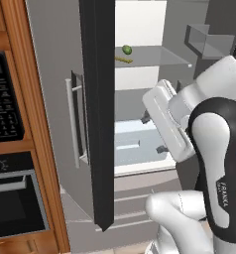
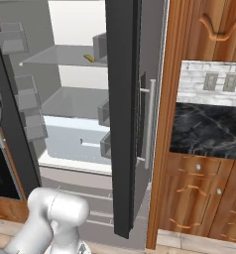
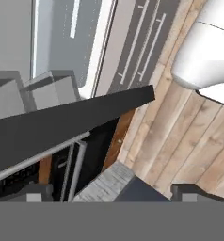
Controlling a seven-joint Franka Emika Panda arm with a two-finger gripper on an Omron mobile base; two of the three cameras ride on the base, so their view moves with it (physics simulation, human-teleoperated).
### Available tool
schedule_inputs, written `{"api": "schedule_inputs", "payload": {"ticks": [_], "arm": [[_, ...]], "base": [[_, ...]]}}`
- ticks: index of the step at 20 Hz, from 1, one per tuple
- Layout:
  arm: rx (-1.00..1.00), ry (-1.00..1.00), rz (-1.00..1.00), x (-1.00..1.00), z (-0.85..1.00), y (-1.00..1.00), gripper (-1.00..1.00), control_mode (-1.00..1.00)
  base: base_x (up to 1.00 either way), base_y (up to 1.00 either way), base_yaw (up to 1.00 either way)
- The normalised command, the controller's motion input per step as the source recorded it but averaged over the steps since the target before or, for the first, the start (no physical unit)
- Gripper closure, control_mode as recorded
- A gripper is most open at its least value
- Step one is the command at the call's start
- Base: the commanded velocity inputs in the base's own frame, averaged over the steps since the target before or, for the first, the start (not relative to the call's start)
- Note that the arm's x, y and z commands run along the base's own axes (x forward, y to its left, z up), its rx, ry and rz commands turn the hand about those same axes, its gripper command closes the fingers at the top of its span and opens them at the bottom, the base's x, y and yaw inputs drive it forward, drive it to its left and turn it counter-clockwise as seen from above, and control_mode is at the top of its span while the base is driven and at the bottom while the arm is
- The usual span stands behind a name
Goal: Retrieve the butter from the fridge and place it on a plate on the dining table. Then retrieve the butter knife by the fridge and place it near the plate.
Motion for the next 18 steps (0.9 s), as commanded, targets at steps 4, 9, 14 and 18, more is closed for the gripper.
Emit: {"api": "schedule_inputs", "payload": {"ticks": [4,9,14,18], "arm": [[0.34,0.22,0.0,0.27,0.01,-0.12,-1.0,-1.0],[0.18,0.01,0.18,0.29,-0.02,-0.14,-1.0,-1.0],[0.05,0.0,0.22,0.57,-0.15,0.0,-1.0,-1.0],[0.01,-0.01,0.14,0.69,-0.14,0.0,-1.0,-1.0]], "base": [[0.0,0.0,0.0],[0.0,0.0,0.0],[0.0,0.0,0.0],[0.0,0.0,0.0]]}}
